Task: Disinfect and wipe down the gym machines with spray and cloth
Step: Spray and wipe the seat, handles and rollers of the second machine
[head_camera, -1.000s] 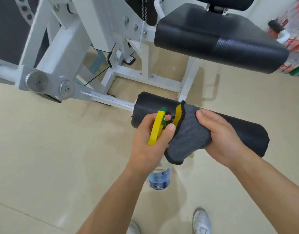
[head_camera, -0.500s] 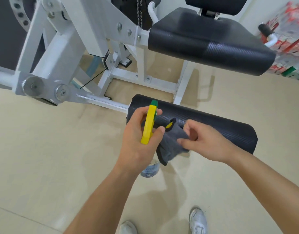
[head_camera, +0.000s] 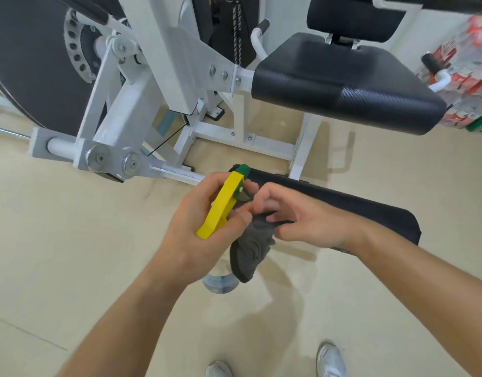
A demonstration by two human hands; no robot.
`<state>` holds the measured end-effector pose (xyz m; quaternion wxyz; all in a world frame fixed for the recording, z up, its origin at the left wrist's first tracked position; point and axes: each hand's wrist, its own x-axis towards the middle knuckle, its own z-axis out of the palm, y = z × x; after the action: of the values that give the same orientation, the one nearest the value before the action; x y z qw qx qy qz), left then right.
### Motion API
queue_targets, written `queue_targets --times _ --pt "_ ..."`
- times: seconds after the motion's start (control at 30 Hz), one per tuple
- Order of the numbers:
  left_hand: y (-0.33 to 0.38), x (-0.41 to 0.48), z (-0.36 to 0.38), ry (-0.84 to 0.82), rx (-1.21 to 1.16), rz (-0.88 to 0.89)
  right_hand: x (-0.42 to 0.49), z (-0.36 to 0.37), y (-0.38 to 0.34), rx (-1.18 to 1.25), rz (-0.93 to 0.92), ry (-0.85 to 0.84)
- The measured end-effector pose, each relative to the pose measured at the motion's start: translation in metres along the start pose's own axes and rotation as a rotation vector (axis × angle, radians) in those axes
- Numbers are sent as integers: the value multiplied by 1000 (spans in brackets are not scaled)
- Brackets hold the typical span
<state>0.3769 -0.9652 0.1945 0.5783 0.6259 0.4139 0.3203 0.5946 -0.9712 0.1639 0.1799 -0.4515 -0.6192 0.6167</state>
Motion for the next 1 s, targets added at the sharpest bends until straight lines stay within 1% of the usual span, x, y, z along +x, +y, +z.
queue_targets --times 0.13,0.23,0.27,0.33,0.4,0.47,0.5,0.57,0.63,0.67,0.7,0.77,0.87,0.93,1.0 --pt "3 0 -5 3 -1 6 5 7 -3 -113 14 18" --pt "-7 6 -8 19 59 -14 -2 -12 4 -447 71 61" --pt "-10 10 -7 29 85 -17 -5 -21 8 -518 99 84" --pt "-14 20 -8 59 140 -5 -8 -41 7 -568 109 159" --pt "-10 33 -8 94 167 22 -7 -64 -1 -527 32 286" --pt "0 47 -10 141 176 73 -6 -81 -18 -497 -117 438" --pt "6 54 -11 176 181 109 -6 -86 -26 -525 -201 524" --pt "16 66 -12 258 202 181 -6 -90 -35 -644 -358 759" --pt "21 75 -9 322 272 247 -9 -82 -33 -776 -445 976" --pt "22 77 -5 335 322 278 -10 -78 -24 -837 -458 1031" --pt "20 77 -1 337 370 296 -11 -73 -10 -891 -457 1049" --pt "2 76 8 308 407 266 -14 -63 25 -969 -402 978" --pt "-45 68 16 272 369 108 -16 -45 89 -1047 -272 745" --pt "-73 56 18 292 280 -15 -17 -29 126 -1118 -230 593" --pt "-91 40 21 320 183 -110 -21 -16 148 -1187 -175 469"
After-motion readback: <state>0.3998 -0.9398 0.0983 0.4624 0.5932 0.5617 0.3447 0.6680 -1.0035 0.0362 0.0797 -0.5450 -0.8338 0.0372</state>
